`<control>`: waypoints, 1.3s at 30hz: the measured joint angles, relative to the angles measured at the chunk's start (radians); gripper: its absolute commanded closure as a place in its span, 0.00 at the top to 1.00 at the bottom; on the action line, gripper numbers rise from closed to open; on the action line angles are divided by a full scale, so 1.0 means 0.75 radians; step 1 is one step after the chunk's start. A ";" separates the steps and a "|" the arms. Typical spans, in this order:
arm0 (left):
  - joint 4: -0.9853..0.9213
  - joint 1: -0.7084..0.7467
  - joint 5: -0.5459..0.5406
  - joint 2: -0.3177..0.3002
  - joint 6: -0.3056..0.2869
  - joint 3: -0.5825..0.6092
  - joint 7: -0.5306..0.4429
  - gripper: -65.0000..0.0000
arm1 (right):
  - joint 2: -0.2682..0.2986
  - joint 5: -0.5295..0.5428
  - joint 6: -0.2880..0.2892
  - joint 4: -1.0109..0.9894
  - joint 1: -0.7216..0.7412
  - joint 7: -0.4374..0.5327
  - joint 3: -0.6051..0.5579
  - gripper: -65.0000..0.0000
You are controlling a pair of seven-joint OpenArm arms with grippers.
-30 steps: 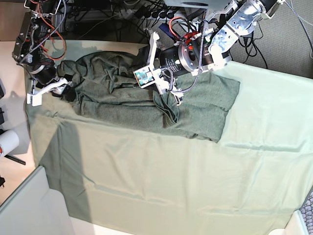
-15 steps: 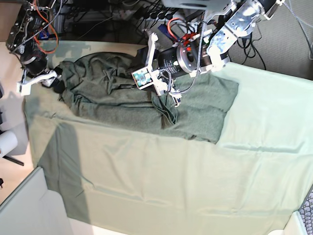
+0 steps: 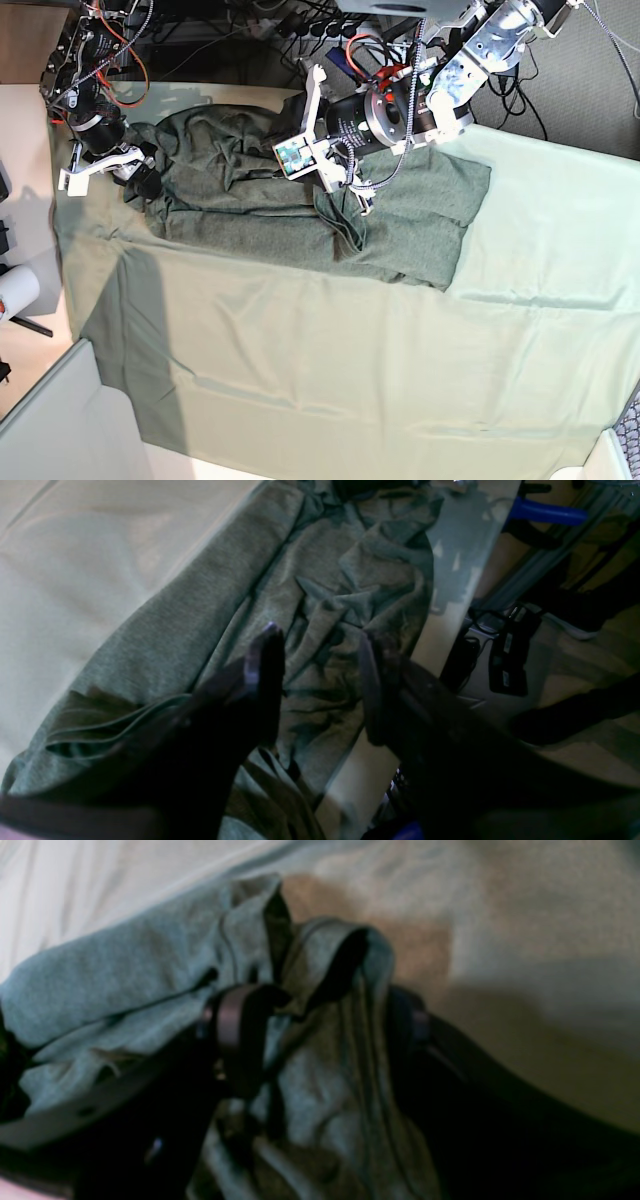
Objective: Fold the T-shirt properly
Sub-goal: 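Grasp the hem with the right gripper and fold it toward the collar, then grasp the folded bundle with the right gripper and push it toward the left gripper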
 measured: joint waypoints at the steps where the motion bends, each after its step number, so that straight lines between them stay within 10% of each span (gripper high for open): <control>1: 0.000 0.000 0.000 0.001 0.000 0.000 0.000 0.43 | -0.004 0.000 0.000 0.000 0.000 0.001 0.000 0.54; 5: 0.000 0.000 0.000 0.000 0.000 0.000 0.000 0.43 | -0.005 0.000 0.000 0.001 0.000 0.001 -0.001 0.43; 10: 0.000 0.000 -0.009 0.000 0.000 0.000 -0.001 0.43 | -0.008 -0.001 0.001 -0.001 -0.001 -0.012 -0.004 0.00; 21: 0.000 0.004 -0.175 0.001 -0.007 -0.237 -0.084 0.43 | -0.011 -0.102 0.002 -0.001 -0.004 0.063 0.036 0.00; 26: 0.000 0.004 -0.418 0.002 -0.191 -0.502 -0.039 0.43 | 0.054 -0.212 0.002 -0.003 -0.005 0.064 0.058 0.00; 34: 0.000 0.007 -0.508 0.004 -0.230 -0.801 0.102 0.43 | 0.140 -0.221 0.002 -0.007 -0.007 0.083 0.062 0.00; 39: 0.000 0.027 -0.521 -0.108 -0.237 -0.891 0.104 0.43 | 0.193 -0.220 0.002 -0.007 -0.008 0.082 0.062 0.00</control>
